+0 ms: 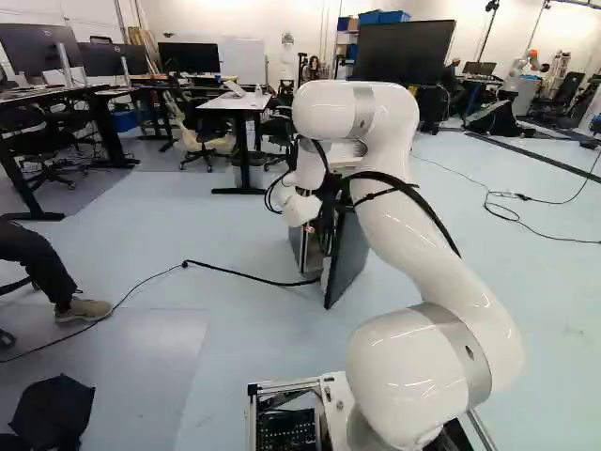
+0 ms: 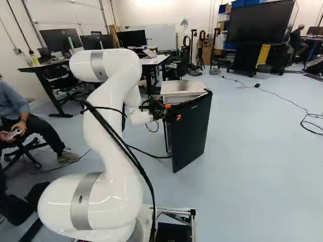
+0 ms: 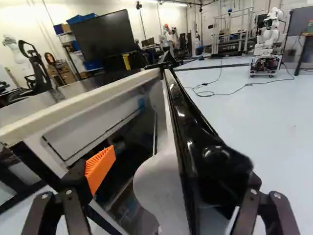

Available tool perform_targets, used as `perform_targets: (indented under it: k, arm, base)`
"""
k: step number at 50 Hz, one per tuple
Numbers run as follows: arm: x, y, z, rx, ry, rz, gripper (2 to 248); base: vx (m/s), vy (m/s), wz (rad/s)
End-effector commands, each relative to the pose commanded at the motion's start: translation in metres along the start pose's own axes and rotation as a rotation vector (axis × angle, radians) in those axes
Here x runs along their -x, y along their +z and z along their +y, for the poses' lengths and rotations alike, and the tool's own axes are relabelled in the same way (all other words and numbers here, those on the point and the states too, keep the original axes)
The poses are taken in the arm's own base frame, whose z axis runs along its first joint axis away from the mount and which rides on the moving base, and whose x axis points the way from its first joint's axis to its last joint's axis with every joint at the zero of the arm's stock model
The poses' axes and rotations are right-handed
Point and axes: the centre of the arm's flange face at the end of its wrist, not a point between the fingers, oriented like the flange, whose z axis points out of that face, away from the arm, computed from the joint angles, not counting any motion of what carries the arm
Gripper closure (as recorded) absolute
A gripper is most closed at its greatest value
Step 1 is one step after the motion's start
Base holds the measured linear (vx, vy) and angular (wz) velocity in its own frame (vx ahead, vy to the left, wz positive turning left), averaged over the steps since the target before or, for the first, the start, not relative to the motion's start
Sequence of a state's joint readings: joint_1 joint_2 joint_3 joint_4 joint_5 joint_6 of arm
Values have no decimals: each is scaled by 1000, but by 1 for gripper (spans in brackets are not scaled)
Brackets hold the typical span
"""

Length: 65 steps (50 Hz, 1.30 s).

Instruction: Open the fridge door

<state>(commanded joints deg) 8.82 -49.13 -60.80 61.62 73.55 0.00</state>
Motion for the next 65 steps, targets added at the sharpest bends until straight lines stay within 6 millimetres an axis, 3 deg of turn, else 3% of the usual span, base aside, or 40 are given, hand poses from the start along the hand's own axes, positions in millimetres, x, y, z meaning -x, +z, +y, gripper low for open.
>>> perform_targets:
  k: [45, 65]
  arm:
    - [-24, -32, 99, 263, -42, 31, 3]
    - [-36, -36, 107, 288, -63, 149, 3]
  base:
    - [0, 0, 0]
    - [0, 0, 0]
